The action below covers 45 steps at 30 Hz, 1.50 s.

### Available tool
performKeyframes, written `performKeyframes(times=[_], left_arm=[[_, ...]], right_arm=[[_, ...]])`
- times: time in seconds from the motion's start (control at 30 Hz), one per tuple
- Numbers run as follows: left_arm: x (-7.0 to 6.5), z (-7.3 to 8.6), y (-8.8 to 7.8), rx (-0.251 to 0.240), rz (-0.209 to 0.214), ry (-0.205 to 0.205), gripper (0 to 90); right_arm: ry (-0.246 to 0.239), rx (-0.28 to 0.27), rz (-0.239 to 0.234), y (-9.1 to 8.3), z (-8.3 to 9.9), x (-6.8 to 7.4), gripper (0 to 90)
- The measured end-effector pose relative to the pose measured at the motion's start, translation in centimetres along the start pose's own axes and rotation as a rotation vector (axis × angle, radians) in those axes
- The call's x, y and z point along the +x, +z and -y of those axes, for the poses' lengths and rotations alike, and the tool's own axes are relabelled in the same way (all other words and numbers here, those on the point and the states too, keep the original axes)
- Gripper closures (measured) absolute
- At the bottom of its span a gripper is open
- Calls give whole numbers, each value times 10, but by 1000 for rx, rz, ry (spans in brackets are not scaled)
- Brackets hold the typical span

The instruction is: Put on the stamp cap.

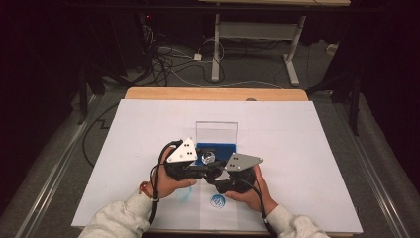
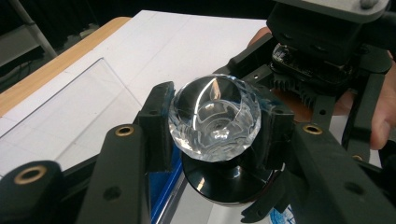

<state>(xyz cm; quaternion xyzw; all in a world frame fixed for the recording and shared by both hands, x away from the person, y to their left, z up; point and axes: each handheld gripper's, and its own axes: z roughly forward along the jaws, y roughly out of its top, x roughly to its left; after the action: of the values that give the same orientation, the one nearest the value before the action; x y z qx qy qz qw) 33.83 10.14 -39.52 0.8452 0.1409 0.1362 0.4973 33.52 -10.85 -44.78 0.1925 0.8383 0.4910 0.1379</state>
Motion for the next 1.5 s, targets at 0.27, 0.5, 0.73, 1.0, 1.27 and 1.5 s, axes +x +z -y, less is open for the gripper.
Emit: performKeyframes(times=[0.27,0.5,0.73,1.0,1.27,1.5], left_arm=[[-2,-1,-2,-13,-4,4,548],[-3,-2,-5,-19,-5,14,548],[-1,-2,-8,-33,-5,7,548],[-1,-2,-15,-18,-28,24,549],[1,1,-18,2,-34,25,549],[3,4,-19,25,-47,30,548]], right_arm=[[-1,-19,0,-2,0,0,383],[8,-22,10,-2,2,-2,336],[-50,18,68,0,2,2,321],[-82,44,82,-3,4,3,306],[-94,35,125,-17,1,-3,301],[-101,19,150,-29,-2,-6,299]])
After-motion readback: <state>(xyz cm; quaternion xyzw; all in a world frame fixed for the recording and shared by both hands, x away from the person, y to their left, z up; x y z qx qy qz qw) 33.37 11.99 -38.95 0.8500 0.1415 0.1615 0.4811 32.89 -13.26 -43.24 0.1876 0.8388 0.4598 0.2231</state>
